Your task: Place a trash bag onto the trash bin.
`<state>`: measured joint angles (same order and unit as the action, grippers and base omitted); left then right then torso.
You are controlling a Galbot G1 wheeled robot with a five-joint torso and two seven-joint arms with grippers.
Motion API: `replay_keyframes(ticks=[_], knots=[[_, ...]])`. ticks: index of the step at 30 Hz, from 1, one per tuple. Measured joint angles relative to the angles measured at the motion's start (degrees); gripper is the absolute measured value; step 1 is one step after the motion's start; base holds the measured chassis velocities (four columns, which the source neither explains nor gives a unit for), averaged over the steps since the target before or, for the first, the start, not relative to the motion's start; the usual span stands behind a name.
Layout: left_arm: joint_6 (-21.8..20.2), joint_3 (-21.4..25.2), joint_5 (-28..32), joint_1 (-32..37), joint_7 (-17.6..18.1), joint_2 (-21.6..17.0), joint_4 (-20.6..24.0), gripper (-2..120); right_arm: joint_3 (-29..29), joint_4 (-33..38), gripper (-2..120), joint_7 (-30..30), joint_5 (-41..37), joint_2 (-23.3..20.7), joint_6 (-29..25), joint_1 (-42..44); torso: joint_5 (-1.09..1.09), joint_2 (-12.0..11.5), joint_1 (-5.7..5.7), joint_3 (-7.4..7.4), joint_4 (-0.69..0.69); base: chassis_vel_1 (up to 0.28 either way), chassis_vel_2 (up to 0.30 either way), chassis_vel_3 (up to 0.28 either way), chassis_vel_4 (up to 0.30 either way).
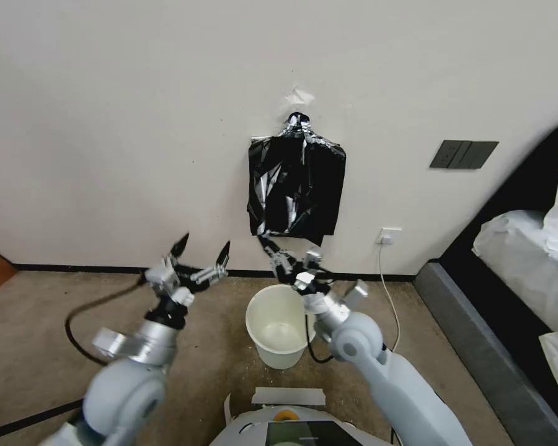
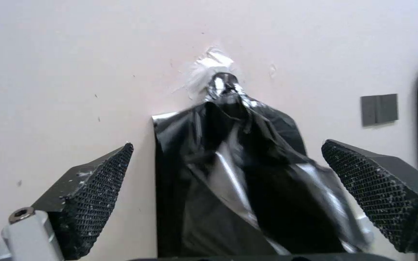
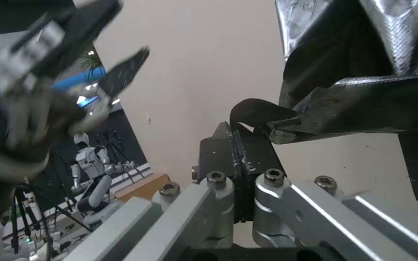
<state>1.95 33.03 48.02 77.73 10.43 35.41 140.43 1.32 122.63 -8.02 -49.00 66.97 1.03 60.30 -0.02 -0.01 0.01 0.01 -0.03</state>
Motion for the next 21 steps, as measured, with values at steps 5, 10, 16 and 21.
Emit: replay_keyframes(ticks=[5, 10, 16, 21], knots=[[-3.1, -9.0, 10.0, -18.2, 2.5, -9.6, -6.1, 100, 0.2, -0.4, 0, 0.4, 0.2, 0.2, 0.1, -0.6, -0.01, 0.0, 0.0, 0.0, 0.02, 0.0, 0.0, 0.0, 0.0], [-5.4, -28.4, 14.8, -42.7, 4.1, -11.6, -11.8, 100, -0.7, -0.4, 0, 0.5, 0.2, 0.2, 0.1, -0.9, 0.01, 0.0, 0.0, 0.0, 0.04, 0.0, 0.0, 0.0, 0.0], [-10.8, -44.5, 16.8, -60.4, 5.5, -10.0, -15.3, 100, -1.6, -0.2, 0, 0.2, 0.5, 0.0, 0.1, -0.3, 0.02, 0.0, 0.0, -0.01, 0.04, 0.0, 0.0, 0.0, 0.0], [-15.7, -56.1, 20.4, -73.0, 6.5, -9.0, -17.7, 100, -2.6, 0.0, 0, -0.8, 0.6, 0.3, -0.1, 0.2, 0.03, 0.0, 0.0, 0.0, 0.03, 0.0, 0.0, 0.0, 0.0]])
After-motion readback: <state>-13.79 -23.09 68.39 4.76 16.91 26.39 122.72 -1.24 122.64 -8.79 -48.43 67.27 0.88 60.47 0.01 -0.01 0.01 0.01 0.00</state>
